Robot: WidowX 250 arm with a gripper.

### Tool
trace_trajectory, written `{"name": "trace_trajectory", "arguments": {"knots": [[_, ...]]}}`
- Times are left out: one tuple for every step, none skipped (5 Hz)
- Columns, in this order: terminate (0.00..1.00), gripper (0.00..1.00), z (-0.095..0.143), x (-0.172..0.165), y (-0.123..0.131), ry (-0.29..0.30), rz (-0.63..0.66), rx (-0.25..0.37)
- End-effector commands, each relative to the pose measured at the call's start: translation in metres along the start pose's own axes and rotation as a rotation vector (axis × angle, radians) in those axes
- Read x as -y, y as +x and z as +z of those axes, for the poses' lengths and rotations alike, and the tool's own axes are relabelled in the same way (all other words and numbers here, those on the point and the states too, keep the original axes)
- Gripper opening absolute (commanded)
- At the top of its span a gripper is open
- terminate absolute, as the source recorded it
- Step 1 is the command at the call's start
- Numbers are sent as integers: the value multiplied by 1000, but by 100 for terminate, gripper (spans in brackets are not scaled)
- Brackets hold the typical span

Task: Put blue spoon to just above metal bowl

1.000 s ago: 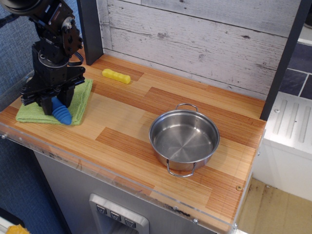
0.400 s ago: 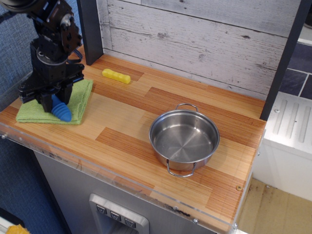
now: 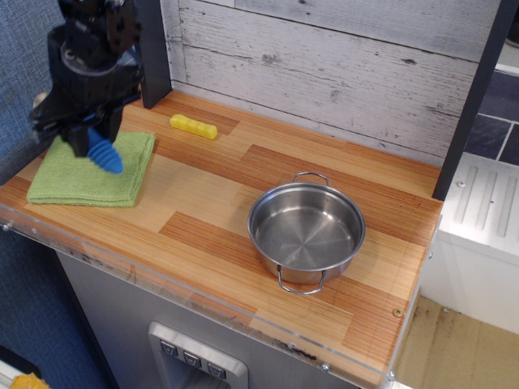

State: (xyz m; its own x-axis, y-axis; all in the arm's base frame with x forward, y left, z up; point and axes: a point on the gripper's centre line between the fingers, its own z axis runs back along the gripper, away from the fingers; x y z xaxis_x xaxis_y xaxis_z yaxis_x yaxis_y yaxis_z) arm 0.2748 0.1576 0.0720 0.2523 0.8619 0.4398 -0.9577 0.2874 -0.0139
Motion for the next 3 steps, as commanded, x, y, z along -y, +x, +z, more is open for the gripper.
{"name": "trace_trajectory", "arguments": {"knots": [[0, 0, 48, 37, -7, -135, 52, 12], [0, 0, 58, 61, -28, -156, 62, -14], [0, 0, 61, 81, -49, -157, 72, -33]]}}
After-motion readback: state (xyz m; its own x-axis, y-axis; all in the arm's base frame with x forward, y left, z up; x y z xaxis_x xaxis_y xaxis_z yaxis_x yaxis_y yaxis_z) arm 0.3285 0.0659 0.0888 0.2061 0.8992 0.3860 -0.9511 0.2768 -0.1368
